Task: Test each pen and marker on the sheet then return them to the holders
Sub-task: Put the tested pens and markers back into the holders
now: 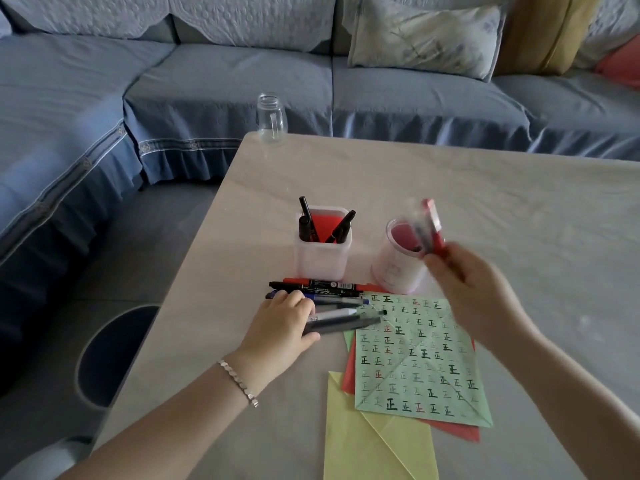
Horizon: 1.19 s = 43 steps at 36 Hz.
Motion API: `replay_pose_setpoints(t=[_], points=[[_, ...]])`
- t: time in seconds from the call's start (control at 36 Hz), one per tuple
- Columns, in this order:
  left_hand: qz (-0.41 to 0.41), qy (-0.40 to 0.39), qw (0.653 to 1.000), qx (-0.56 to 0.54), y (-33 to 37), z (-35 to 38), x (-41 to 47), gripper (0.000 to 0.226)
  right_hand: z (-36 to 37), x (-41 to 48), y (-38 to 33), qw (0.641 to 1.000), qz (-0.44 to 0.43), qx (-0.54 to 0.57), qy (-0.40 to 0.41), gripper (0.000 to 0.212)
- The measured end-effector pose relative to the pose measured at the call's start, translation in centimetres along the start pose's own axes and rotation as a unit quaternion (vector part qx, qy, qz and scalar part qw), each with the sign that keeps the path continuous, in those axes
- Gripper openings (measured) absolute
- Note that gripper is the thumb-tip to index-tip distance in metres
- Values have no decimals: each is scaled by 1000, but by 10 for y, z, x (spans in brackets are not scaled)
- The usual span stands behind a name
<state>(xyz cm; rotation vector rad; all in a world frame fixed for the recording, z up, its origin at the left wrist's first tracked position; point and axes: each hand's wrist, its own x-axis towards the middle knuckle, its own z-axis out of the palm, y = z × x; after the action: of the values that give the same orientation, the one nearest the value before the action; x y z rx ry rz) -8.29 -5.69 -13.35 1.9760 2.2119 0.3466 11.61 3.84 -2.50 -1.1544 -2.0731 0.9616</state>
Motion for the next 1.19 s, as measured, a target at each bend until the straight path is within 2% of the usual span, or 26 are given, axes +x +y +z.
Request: replay_pose_setpoints(t=[0.08,0.14,0.22,0.33,0.53,0.67,0.78,0.86,0.92,0.97,1.03,1.11,1.19], points=[[2,-34,999,37,1,-1,5,33,-14,15,-4,993,-31,1,110,17],[3,-46,997,60,2,-2,7,35,-18,22,-11,988,-62,14,140,5],[-1,-56,997,60,1,0,9,36,-15,32,-14,982,-77,-4,172,7],[-22,-64,997,48,3,-1,7,38,0,46,5,982,-32,-74,170,4],[-27,-103,991,77,11,-4,2,32,8,62,7,982,52,-152,102,23],[-16,-108,991,73,14,-6,-5,26,3,61,7,984,41,-152,83,12],[-19,-102,995,13,13,-15,-10,21,-3,44,7,974,-19,-175,144,27],[-39,-119,987,-102,15,-26,-11,21,1,18,-2,956,-138,-183,183,20],[-49,-142,967,-208,18,-34,-11,18,7,5,-2,946,-233,-178,140,17],[-48,-162,944,-284,22,-44,-11,14,15,-4,0,929,-307,-204,38,26],[-39,-176,934,-307,28,-51,-10,14,25,-9,4,895,-354,-264,-60,40],[-11,-170,924,-342,39,-61,-6,9,39,-14,7,865,-372,-314,-124,48],[-8,-154,922,-356,43,-68,-4,10,39,-15,6,881,-338,-293,-153,40]])
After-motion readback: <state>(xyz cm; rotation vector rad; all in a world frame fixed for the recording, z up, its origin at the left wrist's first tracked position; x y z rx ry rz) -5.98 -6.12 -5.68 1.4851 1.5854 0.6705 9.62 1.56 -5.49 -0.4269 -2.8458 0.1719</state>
